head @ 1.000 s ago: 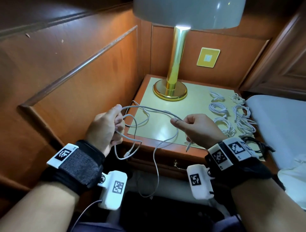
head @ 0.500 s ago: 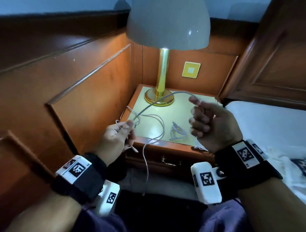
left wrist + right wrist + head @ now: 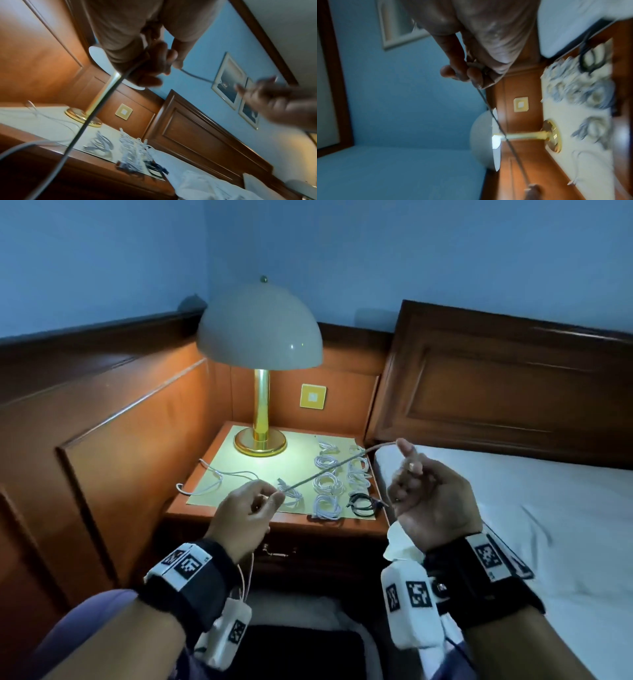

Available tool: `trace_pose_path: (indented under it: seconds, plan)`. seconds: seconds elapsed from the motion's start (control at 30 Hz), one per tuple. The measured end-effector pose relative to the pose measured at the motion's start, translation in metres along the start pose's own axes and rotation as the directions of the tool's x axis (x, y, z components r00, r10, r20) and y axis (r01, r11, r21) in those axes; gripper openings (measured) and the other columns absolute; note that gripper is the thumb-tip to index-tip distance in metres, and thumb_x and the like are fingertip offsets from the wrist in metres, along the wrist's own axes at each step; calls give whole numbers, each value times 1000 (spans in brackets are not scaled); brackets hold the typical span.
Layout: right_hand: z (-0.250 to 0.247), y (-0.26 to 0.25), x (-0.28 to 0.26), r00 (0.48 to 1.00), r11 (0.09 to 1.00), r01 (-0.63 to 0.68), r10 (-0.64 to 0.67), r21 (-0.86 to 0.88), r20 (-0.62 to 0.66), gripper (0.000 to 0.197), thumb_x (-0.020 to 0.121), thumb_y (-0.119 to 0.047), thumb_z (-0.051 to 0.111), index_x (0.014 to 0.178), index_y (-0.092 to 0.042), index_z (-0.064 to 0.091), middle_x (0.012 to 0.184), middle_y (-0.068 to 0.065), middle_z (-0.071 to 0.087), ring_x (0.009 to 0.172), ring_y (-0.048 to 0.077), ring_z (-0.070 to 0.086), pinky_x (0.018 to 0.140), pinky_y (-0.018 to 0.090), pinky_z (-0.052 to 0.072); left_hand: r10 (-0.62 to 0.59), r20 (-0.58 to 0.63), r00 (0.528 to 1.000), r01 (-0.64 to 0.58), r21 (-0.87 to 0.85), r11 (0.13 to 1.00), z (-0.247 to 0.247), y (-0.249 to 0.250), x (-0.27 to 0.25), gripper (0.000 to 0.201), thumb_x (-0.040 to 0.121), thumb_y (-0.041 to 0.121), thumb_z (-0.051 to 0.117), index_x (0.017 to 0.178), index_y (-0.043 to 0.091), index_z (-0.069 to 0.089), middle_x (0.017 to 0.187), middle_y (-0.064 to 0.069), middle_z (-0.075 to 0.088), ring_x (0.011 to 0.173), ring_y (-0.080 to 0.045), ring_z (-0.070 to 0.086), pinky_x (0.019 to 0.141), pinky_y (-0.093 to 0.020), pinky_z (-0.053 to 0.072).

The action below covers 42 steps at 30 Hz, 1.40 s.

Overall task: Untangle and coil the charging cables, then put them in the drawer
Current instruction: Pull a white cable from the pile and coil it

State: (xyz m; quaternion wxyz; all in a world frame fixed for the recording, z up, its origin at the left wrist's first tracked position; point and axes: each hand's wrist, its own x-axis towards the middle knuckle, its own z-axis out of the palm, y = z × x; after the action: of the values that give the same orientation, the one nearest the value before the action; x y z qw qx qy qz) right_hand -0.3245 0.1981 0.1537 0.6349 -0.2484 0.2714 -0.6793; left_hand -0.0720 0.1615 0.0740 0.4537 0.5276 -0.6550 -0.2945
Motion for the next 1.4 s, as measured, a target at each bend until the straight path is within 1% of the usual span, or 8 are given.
trace_pose_path:
  seconds: [0.2, 0.33, 0.4, 0.67, 0.87, 0.97, 1.07, 1.4]
  plan:
    - [-59, 22, 4, 970, 894, 144, -213, -425, -118, 24, 104, -12, 46, 114, -14, 69, 76, 6, 66, 53, 11, 47, 47, 23, 36, 154, 2, 988, -152, 186, 971, 53, 3, 4, 15, 89, 35, 70, 80, 26, 61, 59, 12, 57, 58, -1, 54, 54, -16, 38]
    - [-77, 38, 34, 937, 204, 276, -273, -939, 216, 27, 102, -11, 51, 116, -23, 71, 94, -8, 71, 66, -3, 59, 67, 13, 46, 364, 224, 904, -410, 210, 888, 94, -6, 18, 11, 89, 29, 73, 84, 30, 64, 63, 26, 50, 61, 9, 49, 59, -8, 33]
    - [-84, 42, 49, 957, 61, 257, -154, -964, 246, 26, 102, -11, 49, 113, -21, 71, 96, -14, 71, 84, -9, 63, 78, 10, 47, 465, 245, 851, -507, 153, 848, 105, 2, 38, 6, 90, 27, 72, 86, 25, 68, 73, 22, 56, 68, 6, 53, 64, -6, 37]
    - [-86, 44, 93, 1000, 587, -1, -22, -809, -18, 31, 85, -23, 44, 89, -2, 66, 54, -2, 47, 46, 9, 35, 43, 20, 28, 360, 151, 921, -370, 47, 928, 132, -16, 97, 21, 91, 33, 67, 106, 19, 71, 93, 11, 69, 70, 1, 58, 66, -15, 50]
    - [-95, 37, 105, 992, 744, -123, 84, -657, -91, 47, 92, 9, 27, 106, -1, 71, 70, 9, 65, 47, 16, 46, 48, 29, 34, 274, 218, 937, -296, 76, 952, 142, -14, 107, 46, 88, 59, 47, 83, 21, 73, 62, 3, 60, 58, -16, 53, 56, -31, 45]
    - [-99, 34, 105, 964, 812, -240, 265, -532, -30, 52, 95, 17, 27, 118, -6, 68, 101, 16, 72, 81, 22, 72, 66, 31, 58, 225, 169, 960, -238, 56, 970, 143, -14, 107, 49, 87, 57, 49, 79, 14, 71, 61, -5, 57, 59, -22, 50, 61, -37, 45]
    - [-103, 34, 101, 946, 786, -219, 316, -578, 71, 36, 99, 8, 47, 126, -10, 64, 118, 16, 72, 107, 28, 71, 86, 35, 60, 156, 157, 975, -158, 0, 987, 139, -12, 104, 46, 85, 55, 52, 81, 16, 75, 60, 0, 59, 55, -15, 50, 59, -32, 45]
    - [-103, 59, 108, 994, 370, -49, -75, -928, -82, 5, 89, -17, 71, 85, -15, 73, 73, 2, 74, 60, 19, 64, 69, 50, 61, -23, 230, 973, 55, -135, 989, 136, -21, 87, 21, 96, 34, 62, 84, 23, 76, 58, 1, 69, 38, -10, 48, 42, -18, 38]
